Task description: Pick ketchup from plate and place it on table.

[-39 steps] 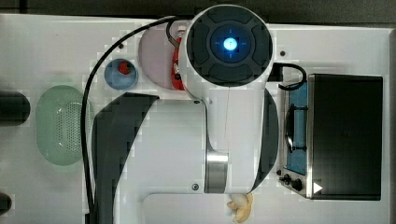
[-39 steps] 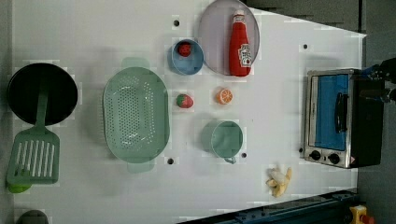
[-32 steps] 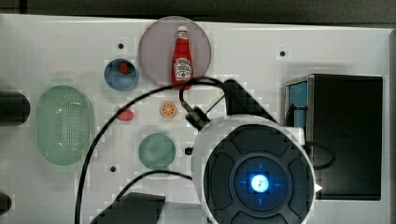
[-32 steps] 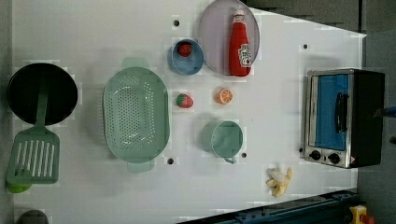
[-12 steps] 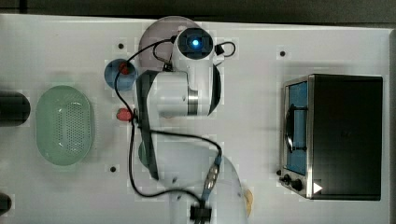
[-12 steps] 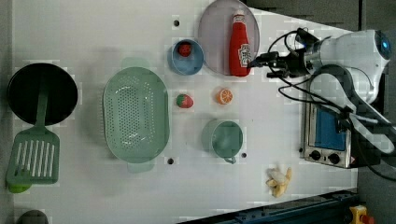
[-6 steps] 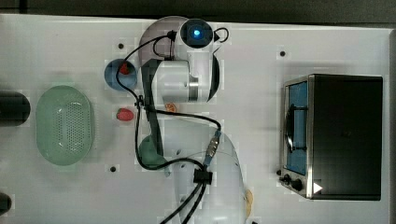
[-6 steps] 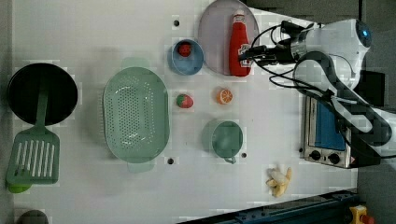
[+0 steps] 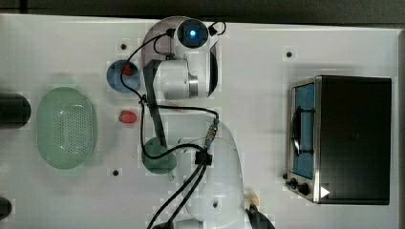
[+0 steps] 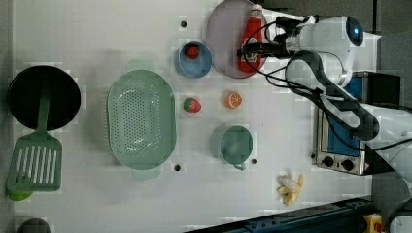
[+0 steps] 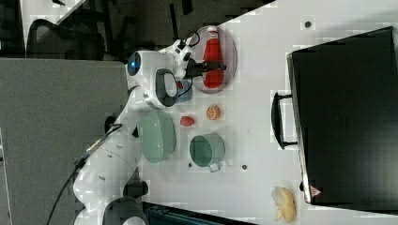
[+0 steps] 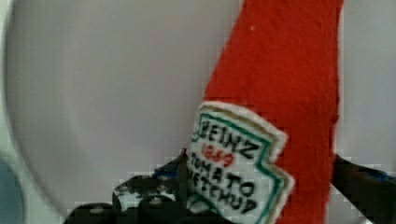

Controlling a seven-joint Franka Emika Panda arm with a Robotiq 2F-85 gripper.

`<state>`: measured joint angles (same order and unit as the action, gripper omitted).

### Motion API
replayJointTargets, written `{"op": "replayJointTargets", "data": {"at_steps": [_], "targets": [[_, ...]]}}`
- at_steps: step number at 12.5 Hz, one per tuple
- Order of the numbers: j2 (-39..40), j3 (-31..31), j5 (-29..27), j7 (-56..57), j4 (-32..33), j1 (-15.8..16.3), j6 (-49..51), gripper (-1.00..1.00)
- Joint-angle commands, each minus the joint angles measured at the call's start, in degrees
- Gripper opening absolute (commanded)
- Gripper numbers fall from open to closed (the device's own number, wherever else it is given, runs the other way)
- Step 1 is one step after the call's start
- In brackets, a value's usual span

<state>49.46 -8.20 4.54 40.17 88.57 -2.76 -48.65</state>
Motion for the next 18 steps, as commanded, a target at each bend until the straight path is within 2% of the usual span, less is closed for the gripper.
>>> {"op": "replayJointTargets", "data": {"at_steps": [1, 2, 5, 8, 11, 16, 18], "targets": [[0.2, -0.2, 0.4, 2.6, -0.6, 0.6, -3.1, 1.00], [0.1, -0.2, 0.4, 2.6, -0.7, 0.6, -3.2, 0.91], [-0.1, -0.3, 0.4, 2.3, -0.6, 0.7, -3.1, 0.19], [-1.8, -0.3, 0.3, 1.9, -0.6, 0.6, -3.1, 0.18], [-8.0, -0.3, 0.2, -2.7, -0.3, -0.1, -0.7, 0.18], [-21.0, -0.3, -2.2, -4.8, 0.3, -2.3, 15.1, 0.18], [-26.6, -0.1, -2.4, -4.9, 2.7, -3.5, 20.0, 0.18]]}}
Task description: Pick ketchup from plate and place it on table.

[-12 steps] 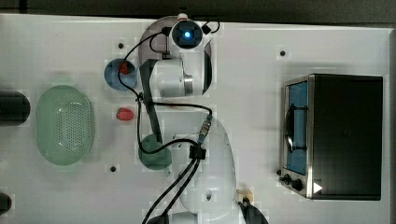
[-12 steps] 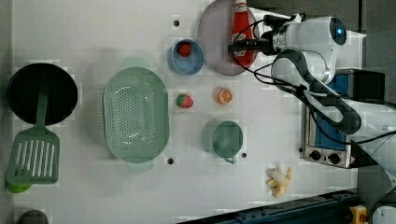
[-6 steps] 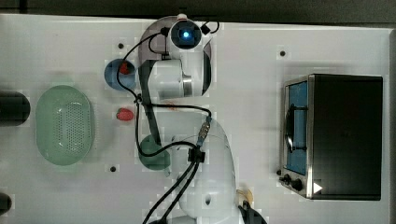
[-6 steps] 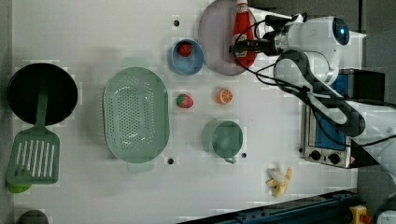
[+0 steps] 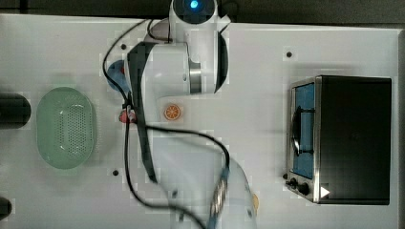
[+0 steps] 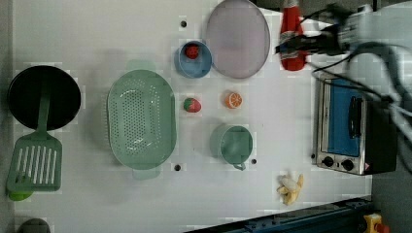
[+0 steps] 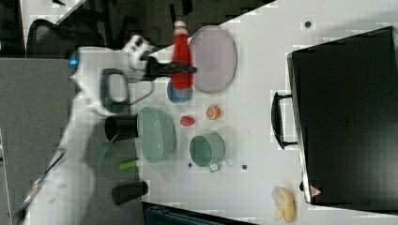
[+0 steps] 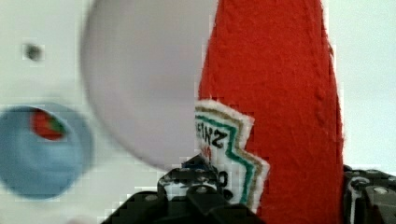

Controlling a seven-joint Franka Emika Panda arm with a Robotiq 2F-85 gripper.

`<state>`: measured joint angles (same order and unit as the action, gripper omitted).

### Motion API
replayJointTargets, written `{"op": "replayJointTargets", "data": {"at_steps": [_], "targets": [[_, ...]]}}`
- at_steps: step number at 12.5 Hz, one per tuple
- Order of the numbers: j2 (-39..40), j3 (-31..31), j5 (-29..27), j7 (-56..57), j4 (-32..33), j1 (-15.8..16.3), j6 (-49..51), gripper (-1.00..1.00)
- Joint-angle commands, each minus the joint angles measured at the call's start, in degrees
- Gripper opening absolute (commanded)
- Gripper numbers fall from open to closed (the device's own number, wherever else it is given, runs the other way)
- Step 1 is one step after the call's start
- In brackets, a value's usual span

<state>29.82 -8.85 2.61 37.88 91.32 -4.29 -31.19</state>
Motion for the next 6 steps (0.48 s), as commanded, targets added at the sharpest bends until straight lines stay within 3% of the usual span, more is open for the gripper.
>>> {"op": "replayJointTargets", "data": {"at_steps": [1, 6], "targets": [[-9.6, 0.6, -0.5, -2.6, 2.1, -2.7, 4.5, 0.18], [-24.2, 1.4, -3.5, -2.6, 18.7, -4.8, 4.8, 0.18]]}}
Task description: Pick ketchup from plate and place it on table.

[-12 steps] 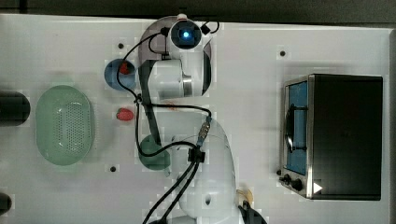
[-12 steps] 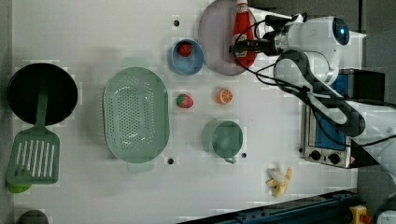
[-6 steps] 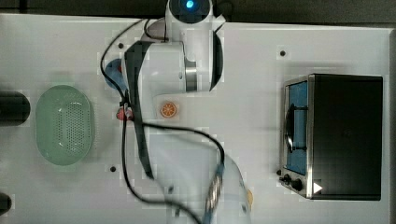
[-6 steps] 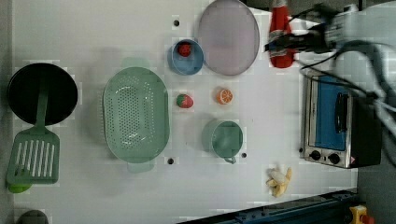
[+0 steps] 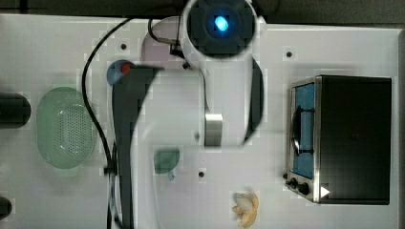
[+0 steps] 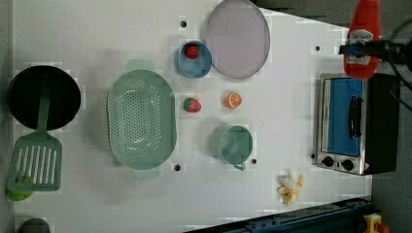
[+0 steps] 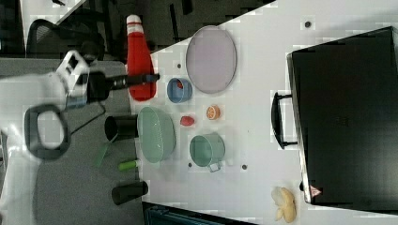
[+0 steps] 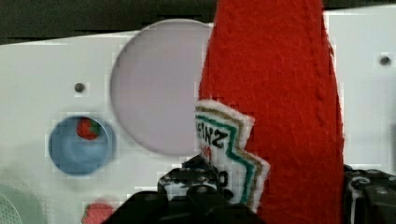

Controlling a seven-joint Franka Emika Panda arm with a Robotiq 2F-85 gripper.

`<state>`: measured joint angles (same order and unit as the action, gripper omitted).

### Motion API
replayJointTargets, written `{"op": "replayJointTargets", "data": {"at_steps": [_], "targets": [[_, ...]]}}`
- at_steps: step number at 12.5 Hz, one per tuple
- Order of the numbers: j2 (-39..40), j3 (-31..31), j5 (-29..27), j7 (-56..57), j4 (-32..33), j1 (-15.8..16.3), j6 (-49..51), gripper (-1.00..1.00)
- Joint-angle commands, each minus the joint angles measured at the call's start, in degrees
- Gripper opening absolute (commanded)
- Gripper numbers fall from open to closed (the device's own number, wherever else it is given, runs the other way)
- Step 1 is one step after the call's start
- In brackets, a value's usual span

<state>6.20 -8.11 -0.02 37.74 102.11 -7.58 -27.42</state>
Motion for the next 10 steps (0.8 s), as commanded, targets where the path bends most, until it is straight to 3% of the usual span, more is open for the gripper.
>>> {"op": "replayJointTargets", "data": {"at_steps": [1, 6, 10], "targets": [[-3.4, 1.0, -1.1, -2.5, 11.6, -1.7, 0.9, 0.18], [-11.4, 3.9, -1.1, -2.5, 29.1, -2.1, -4.6, 0.18], [-7.4, 4.0, -1.1, -2.5, 38.5, -2.0, -19.7, 0.18]]}}
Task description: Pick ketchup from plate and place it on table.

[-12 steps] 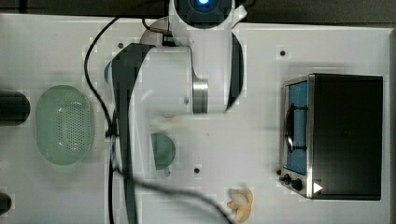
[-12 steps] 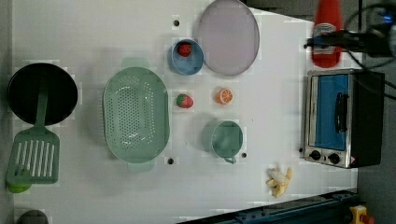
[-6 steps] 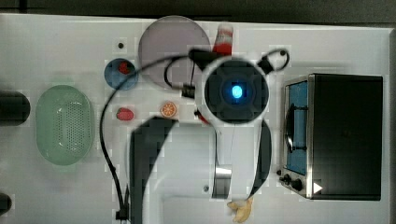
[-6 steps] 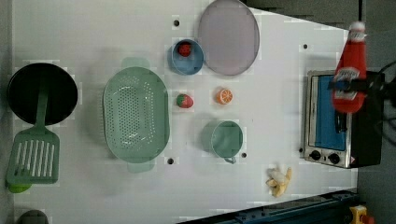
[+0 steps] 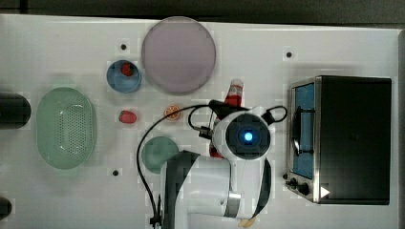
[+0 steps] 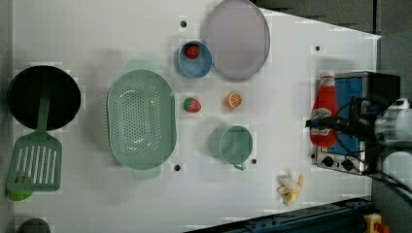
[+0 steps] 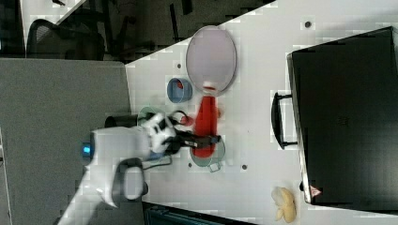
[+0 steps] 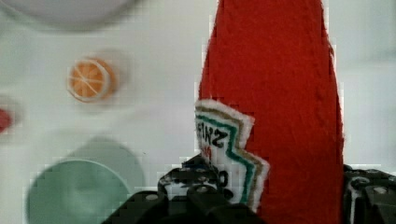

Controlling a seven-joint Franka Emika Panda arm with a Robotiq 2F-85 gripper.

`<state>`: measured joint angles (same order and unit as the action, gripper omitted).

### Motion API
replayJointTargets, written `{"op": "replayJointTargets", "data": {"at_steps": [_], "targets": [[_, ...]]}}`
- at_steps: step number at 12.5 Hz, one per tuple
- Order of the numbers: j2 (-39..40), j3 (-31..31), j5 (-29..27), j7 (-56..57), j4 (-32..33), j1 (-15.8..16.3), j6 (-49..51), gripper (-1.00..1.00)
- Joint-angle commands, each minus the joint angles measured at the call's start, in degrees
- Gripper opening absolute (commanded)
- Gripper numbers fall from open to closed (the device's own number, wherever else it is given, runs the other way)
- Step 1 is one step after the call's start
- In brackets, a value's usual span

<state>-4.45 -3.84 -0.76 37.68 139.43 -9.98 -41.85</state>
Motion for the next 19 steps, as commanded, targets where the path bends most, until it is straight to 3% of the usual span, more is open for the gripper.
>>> {"op": "replayJointTargets", "data": {"at_steps": [1, 4, 7, 8, 11, 14, 19], "targets": [[5.4, -0.3, -0.4, -2.4, 1.8, 0.4, -7.8, 0.18], [12.0, -0.3, -0.4, -2.4, 1.9, 0.4, -12.6, 0.24], [16.3, -0.5, -0.4, -2.4, 1.9, 0.5, -18.8, 0.88], [16.2, -0.6, -0.4, -2.4, 1.8, 0.5, -19.6, 0.99], [12.0, -0.9, -0.4, -8.7, 0.7, 0.5, -17.3, 1.00], [2.9, -1.5, -0.4, -17.2, -1.6, 0.5, -10.6, 1.00], [-9.8, -2.0, -0.2, -35.1, -11.1, 0.6, 12.3, 1.00]]}}
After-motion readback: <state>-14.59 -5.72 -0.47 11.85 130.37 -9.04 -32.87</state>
